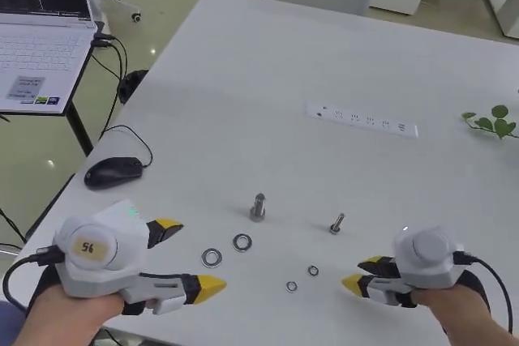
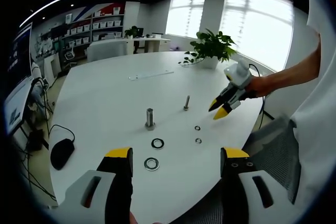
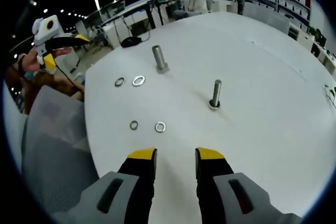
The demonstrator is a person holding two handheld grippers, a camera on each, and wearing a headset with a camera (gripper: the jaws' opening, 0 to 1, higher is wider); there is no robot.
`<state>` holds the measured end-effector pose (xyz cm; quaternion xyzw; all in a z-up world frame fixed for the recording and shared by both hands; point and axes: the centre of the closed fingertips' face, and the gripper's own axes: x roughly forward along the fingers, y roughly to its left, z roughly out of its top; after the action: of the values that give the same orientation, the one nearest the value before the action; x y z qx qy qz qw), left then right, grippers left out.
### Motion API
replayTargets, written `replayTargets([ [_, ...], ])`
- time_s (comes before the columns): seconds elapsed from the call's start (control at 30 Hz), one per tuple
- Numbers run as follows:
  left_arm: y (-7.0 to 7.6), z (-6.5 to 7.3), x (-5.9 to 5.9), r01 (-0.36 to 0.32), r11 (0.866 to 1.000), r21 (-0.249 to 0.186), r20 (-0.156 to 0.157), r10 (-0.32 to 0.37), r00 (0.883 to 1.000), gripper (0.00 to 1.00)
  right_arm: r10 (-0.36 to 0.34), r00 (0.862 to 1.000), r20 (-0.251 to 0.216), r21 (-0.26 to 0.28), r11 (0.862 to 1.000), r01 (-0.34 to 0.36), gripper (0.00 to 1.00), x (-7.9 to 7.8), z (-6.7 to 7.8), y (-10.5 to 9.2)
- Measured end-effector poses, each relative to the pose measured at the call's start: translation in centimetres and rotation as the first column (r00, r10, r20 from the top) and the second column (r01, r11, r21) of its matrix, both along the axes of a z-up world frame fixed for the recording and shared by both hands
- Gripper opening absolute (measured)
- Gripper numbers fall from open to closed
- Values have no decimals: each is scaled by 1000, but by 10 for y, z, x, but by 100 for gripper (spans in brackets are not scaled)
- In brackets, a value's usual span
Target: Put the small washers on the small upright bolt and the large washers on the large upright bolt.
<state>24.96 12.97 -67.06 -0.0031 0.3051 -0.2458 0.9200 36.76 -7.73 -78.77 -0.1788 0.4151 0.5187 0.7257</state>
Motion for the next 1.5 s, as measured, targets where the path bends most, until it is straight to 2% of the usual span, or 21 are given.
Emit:
replayTargets([
  [0.33,0,1,3,1,1000,3,3,-1,1000,67,110,994,25,-50,993,-108,29,-7,-10,24],
  [0.47,0,0,4,0,1000,6,2,0,1000,67,157,987,33,-80,985,-154,27,-6,-15,32],
  [0.77,1,1,6,-7,1000,6,3,7,1000,67,232,972,44,-112,968,-226,25,-5,-17,49],
  [0.97,2,1,7,-9,1000,10,1,9,1000,67,292,956,40,-151,947,-283,23,-7,-26,57],
  [1.13,2,1,7,-12,1000,9,2,12,1000,67,351,936,39,-204,919,-336,22,-11,-33,57],
  [1.3,3,0,7,-14,1000,8,0,14,1000,67,359,933,35,-220,913,-344,20,-10,-33,57],
  [1.43,2,1,6,-15,1000,4,-2,15,1000,67,383,923,30,-236,900,-366,20,-10,-33,56],
  [1.5,1,0,6,-15,1000,4,-2,15,1000,67,418,908,29,-255,882,-397,20,-10,-33,55],
])
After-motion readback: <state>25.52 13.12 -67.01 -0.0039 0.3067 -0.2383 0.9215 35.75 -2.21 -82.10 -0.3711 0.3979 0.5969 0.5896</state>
